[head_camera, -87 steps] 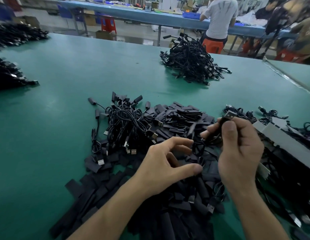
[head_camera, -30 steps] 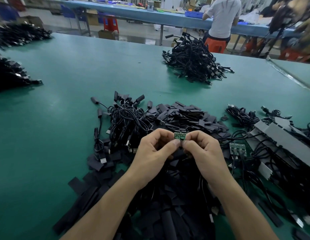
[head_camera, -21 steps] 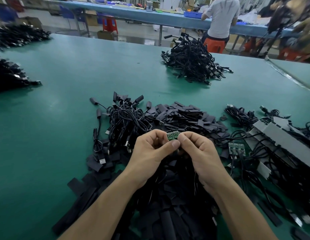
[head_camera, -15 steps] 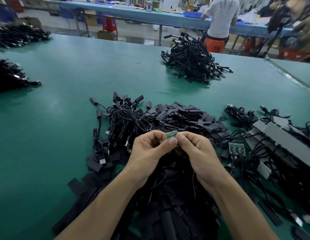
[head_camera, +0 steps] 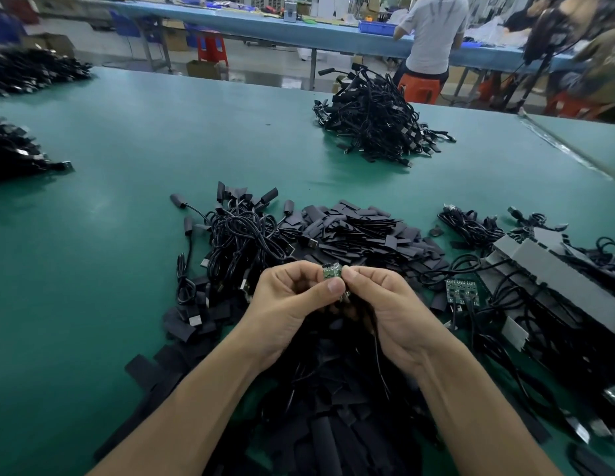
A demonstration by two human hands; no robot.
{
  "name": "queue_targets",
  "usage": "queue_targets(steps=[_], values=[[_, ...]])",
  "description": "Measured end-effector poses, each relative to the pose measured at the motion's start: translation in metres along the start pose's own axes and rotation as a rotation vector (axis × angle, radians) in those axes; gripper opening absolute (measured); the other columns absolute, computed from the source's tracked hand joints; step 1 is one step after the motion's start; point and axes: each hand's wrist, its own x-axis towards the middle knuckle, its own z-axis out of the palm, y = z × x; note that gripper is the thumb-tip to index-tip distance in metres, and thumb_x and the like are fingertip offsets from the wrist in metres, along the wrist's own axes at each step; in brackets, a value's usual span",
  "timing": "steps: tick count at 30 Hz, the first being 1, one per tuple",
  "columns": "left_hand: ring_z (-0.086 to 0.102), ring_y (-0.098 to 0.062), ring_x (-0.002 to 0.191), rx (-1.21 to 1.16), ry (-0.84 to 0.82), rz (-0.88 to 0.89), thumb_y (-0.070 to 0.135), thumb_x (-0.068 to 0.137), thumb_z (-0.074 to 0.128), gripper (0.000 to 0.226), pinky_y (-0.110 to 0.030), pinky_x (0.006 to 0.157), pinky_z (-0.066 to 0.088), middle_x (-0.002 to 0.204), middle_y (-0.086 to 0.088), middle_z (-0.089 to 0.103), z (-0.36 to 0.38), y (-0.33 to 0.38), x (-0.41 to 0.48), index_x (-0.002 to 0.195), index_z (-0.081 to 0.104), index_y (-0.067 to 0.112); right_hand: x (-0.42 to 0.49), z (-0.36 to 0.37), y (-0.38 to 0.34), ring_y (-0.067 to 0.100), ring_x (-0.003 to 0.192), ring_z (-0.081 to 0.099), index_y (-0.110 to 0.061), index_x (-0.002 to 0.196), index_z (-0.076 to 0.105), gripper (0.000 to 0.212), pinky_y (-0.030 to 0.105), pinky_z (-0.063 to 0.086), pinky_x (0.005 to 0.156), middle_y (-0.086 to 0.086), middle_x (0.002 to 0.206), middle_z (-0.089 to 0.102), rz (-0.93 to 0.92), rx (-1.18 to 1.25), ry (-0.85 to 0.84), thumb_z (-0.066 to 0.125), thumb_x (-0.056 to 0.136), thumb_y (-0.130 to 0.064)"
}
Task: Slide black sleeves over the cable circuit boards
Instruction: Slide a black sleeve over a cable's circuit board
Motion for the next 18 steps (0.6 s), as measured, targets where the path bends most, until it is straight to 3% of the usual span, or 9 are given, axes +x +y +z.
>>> queue_targets(steps=[6, 8, 10, 12, 14, 16, 18], values=[[0.065, -0.011, 0.062, -0.013, 0.007, 0.031, 0.029, 0.077, 0.082, 0.013, -0.024, 0.061, 0.056, 0.070, -0.002, 0.070, 0.003, -0.001, 0.001, 0.071, 0.073, 0.022, -0.001, -0.001, 0.004, 0.016, 0.059, 0.059, -0.016, 0.079, 0.073, 0.018, 0.025, 0.052, 0.054, 0.007, 0.070, 0.065, -0.053, 0.069, 0.096, 0.071, 0.080, -0.034], [0.066, -0.012, 0.065, 0.023, 0.067, 0.083, 0.035, 0.081, 0.082, 0.017, -0.023, 0.060, 0.055, 0.071, -0.001, 0.069, 0.003, -0.001, 0.001, 0.073, 0.072, 0.023, -0.001, -0.008, 0.004, 0.013, 0.054, 0.050, -0.023, 0.073, 0.068, 0.018, 0.022, 0.044, 0.049, 0.000, 0.062, 0.059, -0.165, -0.169, 0.282, 0.069, 0.086, -0.035], [0.070, -0.017, 0.070, 0.015, 0.130, 0.143, 0.034, 0.085, 0.072, 0.019, -0.026, 0.058, 0.057, 0.076, -0.005, 0.071, 0.001, 0.001, 0.002, 0.081, 0.067, 0.016, -0.003, -0.021, 0.002, 0.005, 0.055, 0.052, -0.026, 0.074, 0.065, 0.020, 0.016, 0.042, 0.052, -0.011, 0.061, 0.061, -0.300, -0.598, 0.540, 0.066, 0.093, -0.031], [0.072, -0.022, 0.068, 0.017, 0.176, 0.191, 0.031, 0.087, 0.064, 0.024, -0.030, 0.053, 0.058, 0.079, -0.008, 0.072, 0.000, 0.004, 0.002, 0.090, 0.057, 0.009, -0.008, -0.034, 0.000, 0.007, 0.080, 0.061, -0.030, 0.090, 0.066, 0.007, 0.019, 0.046, 0.069, -0.013, 0.081, 0.067, -0.286, -1.078, 0.709, 0.063, 0.095, -0.026], [0.066, -0.019, 0.054, 0.087, 0.222, 0.238, 0.031, 0.089, 0.062, 0.024, -0.030, 0.045, 0.054, 0.071, -0.004, 0.068, -0.002, 0.007, 0.003, 0.091, 0.055, 0.008, -0.010, -0.041, 0.004, 0.023, 0.105, 0.054, -0.027, 0.115, 0.067, 0.025, 0.035, 0.044, 0.089, -0.001, 0.109, 0.064, -0.127, -1.429, 0.782, 0.061, 0.094, -0.016], [0.056, -0.014, 0.045, 0.184, 0.252, 0.253, 0.033, 0.088, 0.062, 0.021, -0.026, 0.039, 0.048, 0.063, 0.001, 0.060, -0.003, 0.005, 0.003, 0.087, 0.064, 0.013, -0.010, -0.040, 0.005, 0.027, 0.111, 0.049, -0.025, 0.119, 0.069, 0.031, 0.041, 0.040, 0.093, 0.002, 0.117, 0.060, -0.144, -1.480, 0.787, 0.059, 0.093, -0.012], [0.049, -0.010, 0.043, 0.261, 0.259, 0.239, 0.039, 0.089, 0.060, 0.024, -0.023, 0.039, 0.045, 0.058, 0.005, 0.053, -0.004, 0.003, 0.003, 0.088, 0.072, 0.019, -0.008, -0.033, 0.003, 0.024, 0.111, 0.051, -0.024, 0.116, 0.071, 0.025, 0.041, 0.040, 0.093, 0.000, 0.117, 0.062, -0.200, -1.456, 0.695, 0.059, 0.095, -0.024]])
